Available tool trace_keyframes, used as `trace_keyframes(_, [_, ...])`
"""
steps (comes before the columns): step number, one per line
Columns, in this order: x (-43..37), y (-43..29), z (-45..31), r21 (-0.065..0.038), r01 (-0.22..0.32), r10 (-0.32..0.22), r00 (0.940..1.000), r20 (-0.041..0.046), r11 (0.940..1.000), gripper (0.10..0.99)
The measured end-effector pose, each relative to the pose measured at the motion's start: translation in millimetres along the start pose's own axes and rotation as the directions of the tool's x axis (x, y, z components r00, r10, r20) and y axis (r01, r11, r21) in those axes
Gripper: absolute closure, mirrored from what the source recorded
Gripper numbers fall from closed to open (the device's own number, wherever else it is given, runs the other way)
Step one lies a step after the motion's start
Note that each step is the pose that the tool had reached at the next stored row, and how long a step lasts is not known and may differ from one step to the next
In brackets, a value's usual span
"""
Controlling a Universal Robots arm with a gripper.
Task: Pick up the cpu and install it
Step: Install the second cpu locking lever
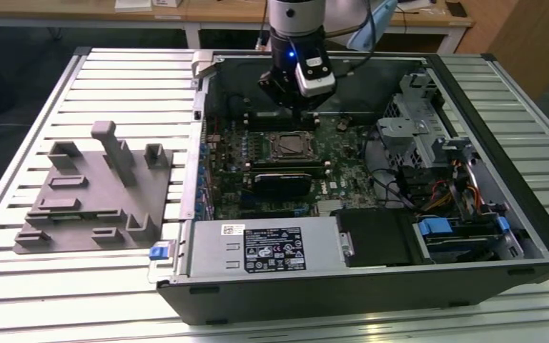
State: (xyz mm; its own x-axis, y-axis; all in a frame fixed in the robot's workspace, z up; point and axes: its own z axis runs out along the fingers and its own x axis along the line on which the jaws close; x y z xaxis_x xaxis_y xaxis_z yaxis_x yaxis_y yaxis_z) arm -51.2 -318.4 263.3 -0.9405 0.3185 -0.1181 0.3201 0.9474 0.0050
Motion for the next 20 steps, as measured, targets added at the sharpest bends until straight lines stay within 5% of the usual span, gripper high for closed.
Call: trace_keyframes(20, [-10.1,-28.7,1.7,0.001,0.0,0.0,1.0,-0.0032,1.0,0.98])
